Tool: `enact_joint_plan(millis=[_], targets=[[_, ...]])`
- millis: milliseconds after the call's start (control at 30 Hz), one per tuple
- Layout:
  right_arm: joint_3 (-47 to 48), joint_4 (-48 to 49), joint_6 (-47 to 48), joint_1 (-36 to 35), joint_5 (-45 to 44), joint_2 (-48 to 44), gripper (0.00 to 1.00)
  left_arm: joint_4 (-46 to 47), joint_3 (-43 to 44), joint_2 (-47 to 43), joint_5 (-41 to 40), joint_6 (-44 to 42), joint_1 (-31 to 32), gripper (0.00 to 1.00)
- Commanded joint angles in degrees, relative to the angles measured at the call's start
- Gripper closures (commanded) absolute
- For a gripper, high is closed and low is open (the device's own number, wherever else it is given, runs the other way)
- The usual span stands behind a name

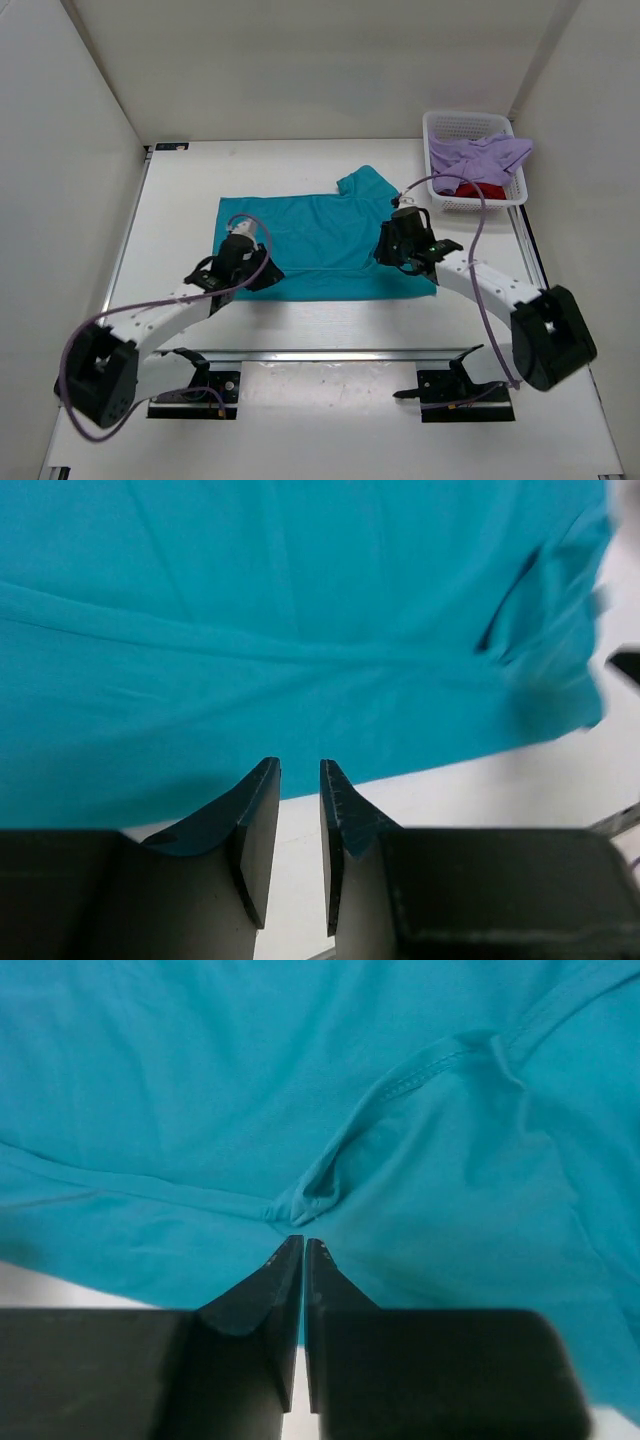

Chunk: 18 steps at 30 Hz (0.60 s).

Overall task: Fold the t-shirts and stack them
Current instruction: Fold the flattened tshirt in 1/3 of the way

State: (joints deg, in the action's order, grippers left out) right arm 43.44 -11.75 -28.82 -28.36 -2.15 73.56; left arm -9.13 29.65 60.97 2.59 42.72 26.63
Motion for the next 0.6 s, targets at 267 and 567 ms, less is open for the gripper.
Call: enact_joint_plan(millis=[267,567], targets=[[4.6,4.0,4.0,-0.3,4.3,13.2,0.69,11.8,2.9,13.6,-1.4,1.3,9.3,0.66],[7.4,3.7,5.1,-1.9,3.0,16.5,0.69,14.4,0.3,13.2,-0.3,2.0,8.3,0.66]])
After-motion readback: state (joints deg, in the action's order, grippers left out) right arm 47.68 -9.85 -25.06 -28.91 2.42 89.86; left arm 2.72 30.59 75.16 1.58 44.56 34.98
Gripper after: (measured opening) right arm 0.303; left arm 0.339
